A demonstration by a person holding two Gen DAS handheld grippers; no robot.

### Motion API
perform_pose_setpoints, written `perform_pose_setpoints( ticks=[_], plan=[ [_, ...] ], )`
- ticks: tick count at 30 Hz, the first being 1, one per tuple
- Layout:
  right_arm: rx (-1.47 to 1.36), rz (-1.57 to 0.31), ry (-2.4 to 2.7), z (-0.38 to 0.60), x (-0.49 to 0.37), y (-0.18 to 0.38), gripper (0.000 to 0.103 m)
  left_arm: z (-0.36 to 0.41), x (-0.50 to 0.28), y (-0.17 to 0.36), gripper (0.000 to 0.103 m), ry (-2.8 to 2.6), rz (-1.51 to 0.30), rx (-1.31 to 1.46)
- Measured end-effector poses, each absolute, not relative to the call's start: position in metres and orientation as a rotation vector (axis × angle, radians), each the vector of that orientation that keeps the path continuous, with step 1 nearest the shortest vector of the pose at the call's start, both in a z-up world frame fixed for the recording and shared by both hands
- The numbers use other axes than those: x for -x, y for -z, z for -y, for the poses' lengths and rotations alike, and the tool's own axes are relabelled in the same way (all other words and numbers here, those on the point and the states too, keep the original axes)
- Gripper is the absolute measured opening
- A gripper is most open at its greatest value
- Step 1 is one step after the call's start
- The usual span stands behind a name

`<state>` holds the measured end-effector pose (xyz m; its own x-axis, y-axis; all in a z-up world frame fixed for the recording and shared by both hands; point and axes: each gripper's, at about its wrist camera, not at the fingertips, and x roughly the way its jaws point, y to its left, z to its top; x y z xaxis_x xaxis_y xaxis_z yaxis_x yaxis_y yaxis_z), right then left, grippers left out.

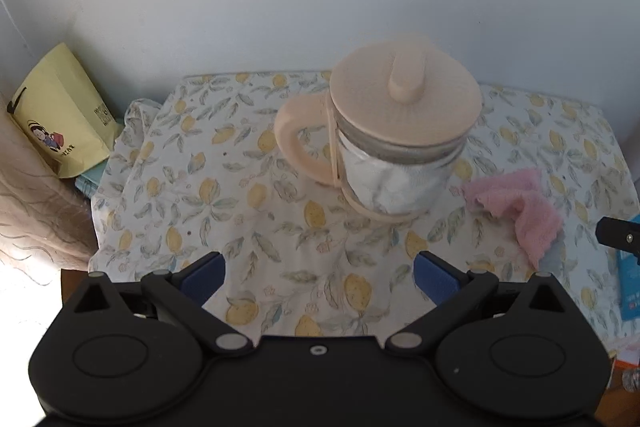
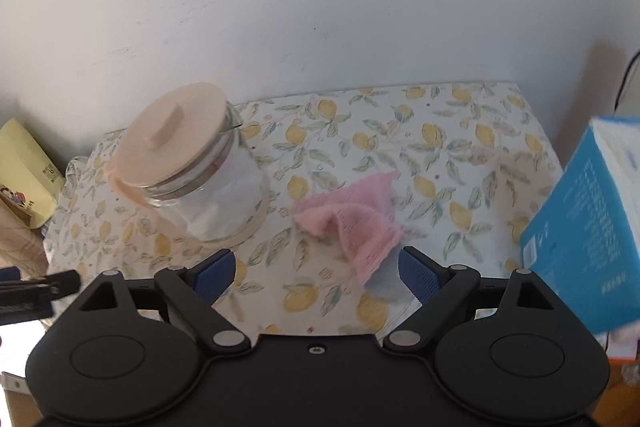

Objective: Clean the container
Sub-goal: 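Grasp the beige pitcher handle with the left gripper while the right gripper grasps the pink cloth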

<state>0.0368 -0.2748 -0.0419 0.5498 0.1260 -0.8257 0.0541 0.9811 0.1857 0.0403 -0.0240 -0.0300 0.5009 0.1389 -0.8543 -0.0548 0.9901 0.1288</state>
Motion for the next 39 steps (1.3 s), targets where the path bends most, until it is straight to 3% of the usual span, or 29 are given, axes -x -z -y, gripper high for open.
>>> perform_pose_setpoints(
  ticks=[19, 35, 37, 39],
  plan=[
    [0.014, -1.061, -0.126, 0.281, -0.098, 0.120, 0.092, -0.022, -0.115, 0.082, 0.103, 0.152, -0.869, -0.403],
    [0.092, -1.086, -0.119, 0.270, -0.118, 0.149, 0.087, -0.025, -0.161, 0.128, 0.102, 0.418, -0.770, -0.650],
    [0.127, -1.082, -0.126, 0.269, -0.121, 0.151, 0.087, -0.025, -0.166, 0.131, 0.096, 0.426, -0.772, -0.671],
    [0.153, -1.087, -0.153, 0.266, -0.124, 0.153, 0.087, -0.025, -0.175, 0.137, 0.071, 0.442, -0.816, -0.691]
  ],
)
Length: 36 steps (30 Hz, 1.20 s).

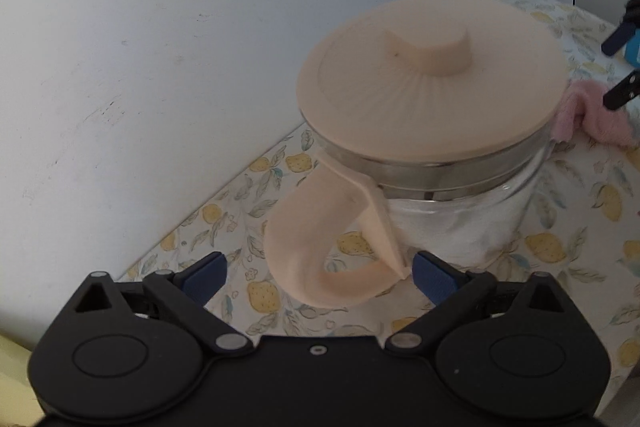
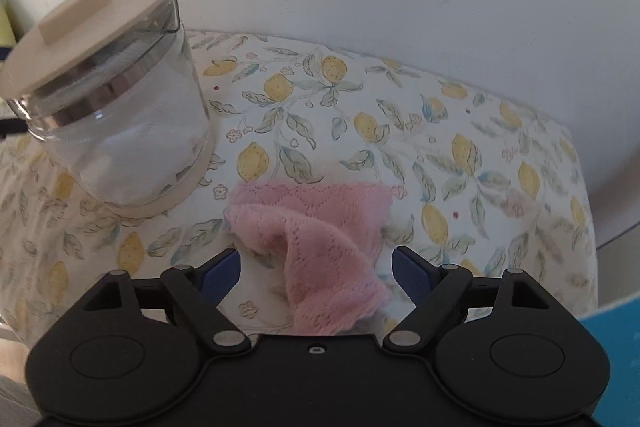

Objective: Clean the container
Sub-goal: 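Grasp the beige pitcher handle with the left gripper while the right gripper grasps the pink cloth, then lift the pitcher by its handle with the left gripper while the right gripper raises the pink cloth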

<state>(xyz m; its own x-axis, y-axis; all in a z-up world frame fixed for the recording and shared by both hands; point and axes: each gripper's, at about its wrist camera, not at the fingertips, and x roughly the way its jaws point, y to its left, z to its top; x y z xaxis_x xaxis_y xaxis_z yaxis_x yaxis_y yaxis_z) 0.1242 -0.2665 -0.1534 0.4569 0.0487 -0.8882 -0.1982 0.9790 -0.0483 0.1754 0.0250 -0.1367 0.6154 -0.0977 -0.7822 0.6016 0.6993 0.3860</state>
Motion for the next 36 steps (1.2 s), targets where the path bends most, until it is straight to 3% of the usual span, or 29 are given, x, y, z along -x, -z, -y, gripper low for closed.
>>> perform_pose_setpoints(
  ticks=[8, 11, 14, 19, 36],
  plan=[
    [0.163, -1.136, -0.210, 0.261, -0.138, 0.161, 0.087, -0.027, -0.190, 0.141, 0.069, 0.519, -0.859, -0.765],
    [0.180, -1.144, -0.206, 0.258, -0.141, 0.164, 0.087, -0.028, -0.198, 0.142, 0.050, 0.514, -0.878, -0.797],
    [0.179, -1.156, -0.216, 0.256, -0.143, 0.168, 0.087, -0.029, -0.201, 0.139, 0.047, 0.551, -0.871, -0.808],
    [0.132, -1.156, -0.196, 0.265, -0.152, 0.177, 0.087, -0.034, -0.206, 0.137, 0.035, 0.575, -0.879, -0.790],
    [0.033, -1.070, -0.126, 0.277, -0.145, 0.203, 0.087, -0.061, -0.189, 0.134, 0.034, 0.409, -0.863, -0.342]
  ],
)
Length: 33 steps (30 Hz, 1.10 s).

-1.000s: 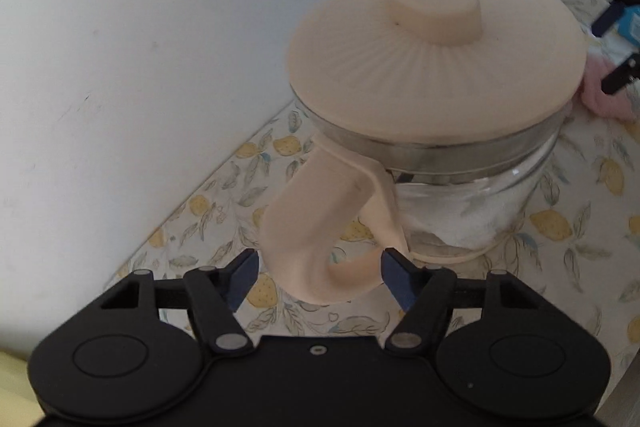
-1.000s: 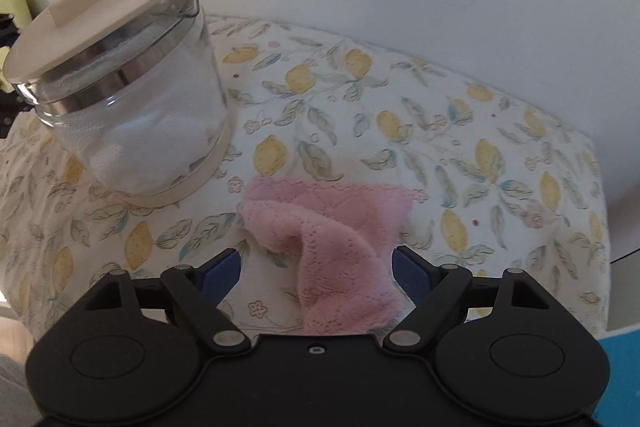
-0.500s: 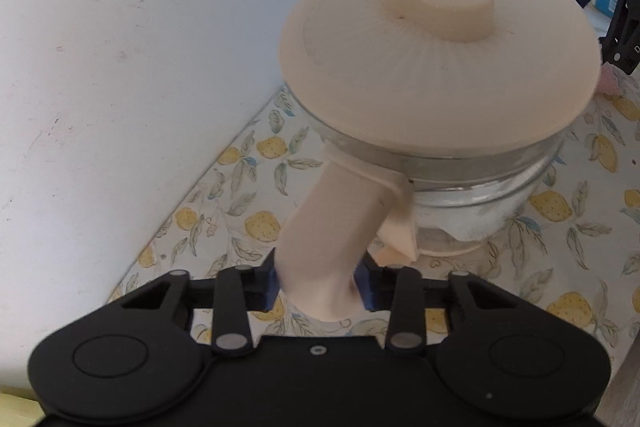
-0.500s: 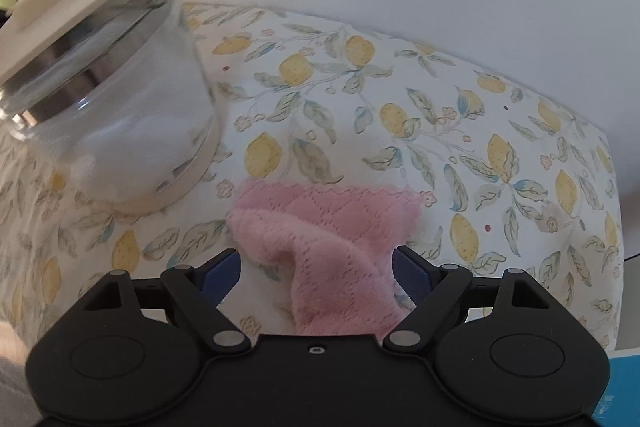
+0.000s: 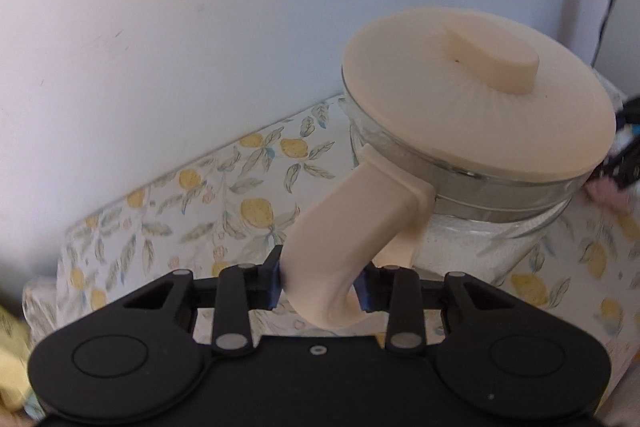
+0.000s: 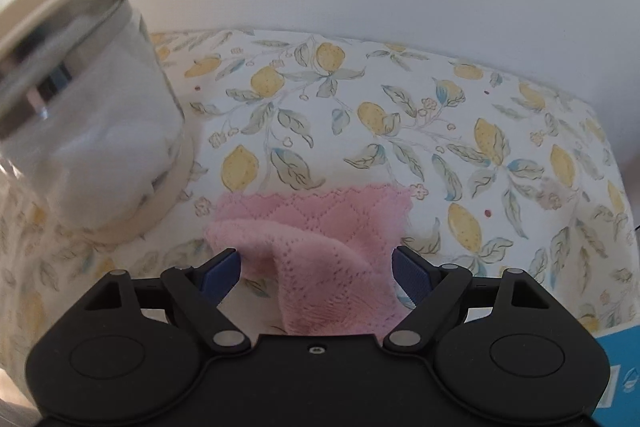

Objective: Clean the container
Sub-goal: 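Lift the pitcher by its handle with the left gripper while the right gripper raises the pink cloth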

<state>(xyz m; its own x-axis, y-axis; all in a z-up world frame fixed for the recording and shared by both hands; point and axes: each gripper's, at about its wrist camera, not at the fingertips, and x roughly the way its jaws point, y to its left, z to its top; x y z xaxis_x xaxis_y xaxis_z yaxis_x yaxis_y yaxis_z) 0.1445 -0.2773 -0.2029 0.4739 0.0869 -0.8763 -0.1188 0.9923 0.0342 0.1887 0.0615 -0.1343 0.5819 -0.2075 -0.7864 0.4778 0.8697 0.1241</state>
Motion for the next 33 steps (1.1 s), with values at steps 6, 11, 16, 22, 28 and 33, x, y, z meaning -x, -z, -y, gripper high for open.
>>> perform_pose_setpoints(
  ticks=[6, 11, 16, 22, 28, 33],
  plan=[
    [0.060, -1.122, -0.165, 0.278, -0.158, 0.212, 0.081, -0.064, -0.179, 0.136, 0.034, 0.384, -0.880, -0.246],
    [0.105, -1.169, -0.165, 0.275, -0.163, 0.226, 0.070, -0.060, -0.165, 0.135, 0.033, 0.381, -0.899, -0.214],
    [0.101, -1.184, -0.200, 0.275, -0.166, 0.225, 0.041, -0.057, -0.153, 0.133, 0.033, 0.368, -0.904, -0.163],
    [-0.055, -1.190, -0.206, 0.288, -0.159, 0.219, 0.018, -0.051, -0.146, 0.131, 0.033, 0.386, -0.915, -0.162],
    [-0.123, -1.113, -0.249, 0.283, -0.132, 0.191, 0.017, -0.047, -0.137, 0.132, 0.032, 0.400, -0.916, -0.156],
    [-0.112, -1.082, -0.257, 0.271, -0.119, 0.176, 0.017, -0.045, -0.133, 0.132, 0.032, 0.417, -0.920, -0.157]
  ],
)
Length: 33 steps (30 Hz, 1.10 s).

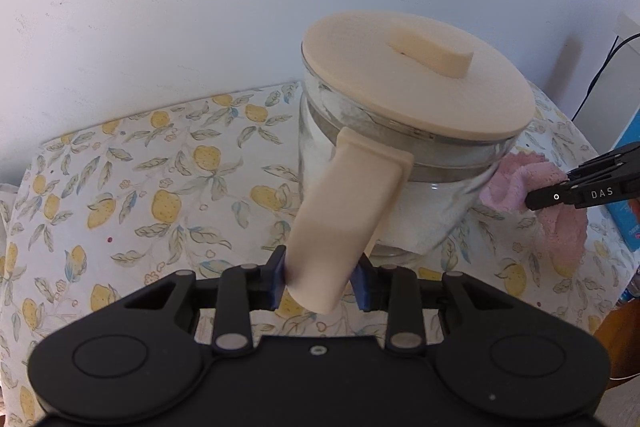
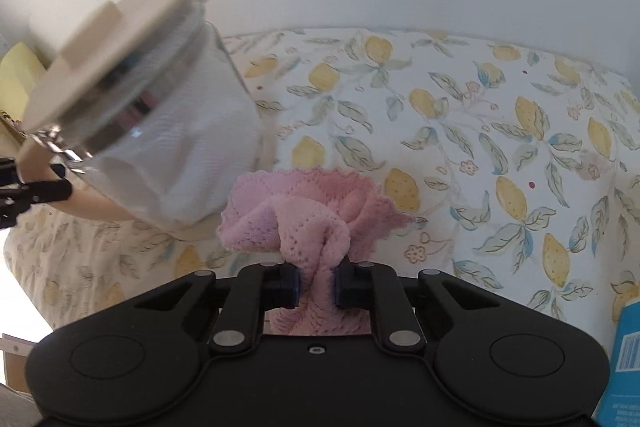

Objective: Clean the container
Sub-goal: 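Lift the pitcher by its handle with the left gripper while the right gripper raises the pink cloth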

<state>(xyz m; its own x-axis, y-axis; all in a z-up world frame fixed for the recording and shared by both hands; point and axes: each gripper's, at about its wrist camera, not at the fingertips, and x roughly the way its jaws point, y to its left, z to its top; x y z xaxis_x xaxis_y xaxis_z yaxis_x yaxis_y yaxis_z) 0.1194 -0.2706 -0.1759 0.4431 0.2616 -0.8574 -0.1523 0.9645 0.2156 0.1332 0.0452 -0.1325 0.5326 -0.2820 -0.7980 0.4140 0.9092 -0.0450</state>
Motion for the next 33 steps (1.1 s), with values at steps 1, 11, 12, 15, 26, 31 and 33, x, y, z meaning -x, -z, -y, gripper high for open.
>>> perform_pose_setpoints(
  ticks=[1, 11, 12, 15, 26, 31, 33],
  plan=[
    [-0.114, -1.077, -0.259, 0.270, -0.118, 0.173, 0.017, -0.045, -0.133, 0.132, 0.032, 0.420, -0.922, -0.158],
    [-0.141, -0.998, -0.320, 0.253, -0.097, 0.139, 0.017, -0.039, -0.126, 0.132, 0.031, 0.448, -0.936, -0.169],
    [-0.156, -0.991, -0.329, 0.252, -0.095, 0.136, 0.017, -0.039, -0.127, 0.132, 0.031, 0.451, -0.943, -0.161],
    [-0.217, -0.976, -0.365, 0.249, -0.088, 0.126, 0.017, -0.039, -0.127, 0.132, 0.031, 0.457, -0.952, -0.153],
    [-0.109, -1.025, -0.344, 0.229, -0.085, 0.141, 0.018, -0.038, -0.126, 0.134, 0.031, 0.467, -0.955, -0.155],
    [-0.059, -1.098, -0.271, 0.239, -0.081, 0.181, 0.018, -0.037, -0.127, 0.134, 0.031, 0.470, -0.957, -0.159],
    [-0.035, -1.105, -0.243, 0.242, -0.080, 0.192, 0.019, -0.037, -0.128, 0.134, 0.031, 0.470, -0.964, -0.157]
  ],
)
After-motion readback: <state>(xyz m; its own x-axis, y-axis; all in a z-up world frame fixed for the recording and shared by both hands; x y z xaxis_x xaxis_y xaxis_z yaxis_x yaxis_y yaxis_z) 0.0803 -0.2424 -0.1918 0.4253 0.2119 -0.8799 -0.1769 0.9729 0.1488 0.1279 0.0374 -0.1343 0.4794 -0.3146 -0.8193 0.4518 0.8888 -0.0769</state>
